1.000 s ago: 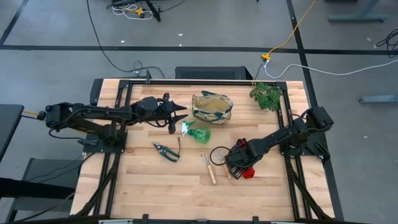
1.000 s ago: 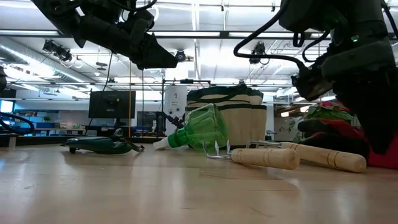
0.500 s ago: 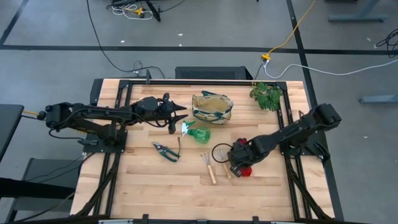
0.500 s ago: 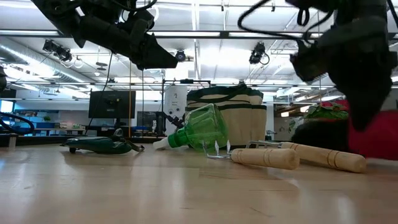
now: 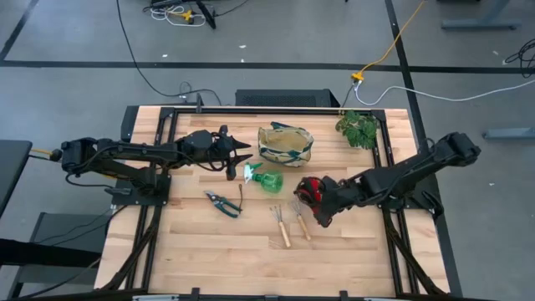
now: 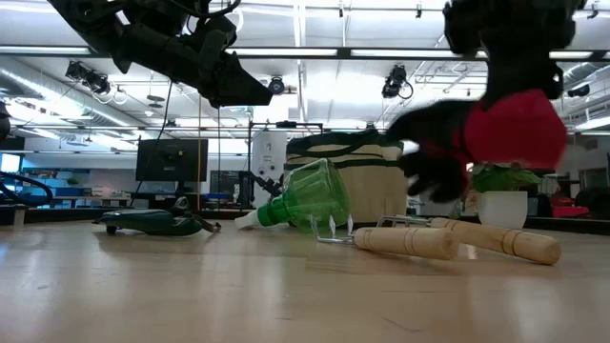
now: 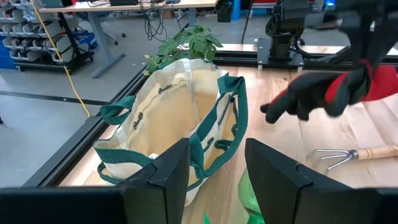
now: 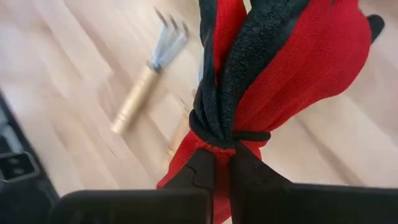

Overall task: Pick & Place Garden tools in Gardening bag
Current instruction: Put the red pair of gloves into the tool bag

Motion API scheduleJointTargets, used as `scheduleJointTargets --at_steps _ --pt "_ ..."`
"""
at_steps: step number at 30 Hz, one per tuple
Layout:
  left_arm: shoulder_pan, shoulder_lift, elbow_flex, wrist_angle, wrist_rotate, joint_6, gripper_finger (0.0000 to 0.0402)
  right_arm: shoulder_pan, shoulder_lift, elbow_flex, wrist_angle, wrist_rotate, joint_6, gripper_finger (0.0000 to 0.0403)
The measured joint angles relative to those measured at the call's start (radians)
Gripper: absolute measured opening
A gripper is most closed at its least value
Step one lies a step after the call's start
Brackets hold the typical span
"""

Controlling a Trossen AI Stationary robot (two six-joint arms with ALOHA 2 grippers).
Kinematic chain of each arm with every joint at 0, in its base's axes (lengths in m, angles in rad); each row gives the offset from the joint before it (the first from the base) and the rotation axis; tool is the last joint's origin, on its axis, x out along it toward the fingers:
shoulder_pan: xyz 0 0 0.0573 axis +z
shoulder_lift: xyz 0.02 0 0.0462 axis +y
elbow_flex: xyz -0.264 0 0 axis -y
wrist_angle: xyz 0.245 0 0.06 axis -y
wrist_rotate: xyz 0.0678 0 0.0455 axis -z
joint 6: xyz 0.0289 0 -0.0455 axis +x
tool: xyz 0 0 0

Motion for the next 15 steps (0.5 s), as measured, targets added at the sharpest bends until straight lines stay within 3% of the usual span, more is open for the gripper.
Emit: scheduleJointTargets --at_steps 15 --pt "0.0 0.0 0.0 0.0 0.0 -0.004 0.0163 -0.046 -0.127 0.002 0.304 0.293 -0.378 0.001"
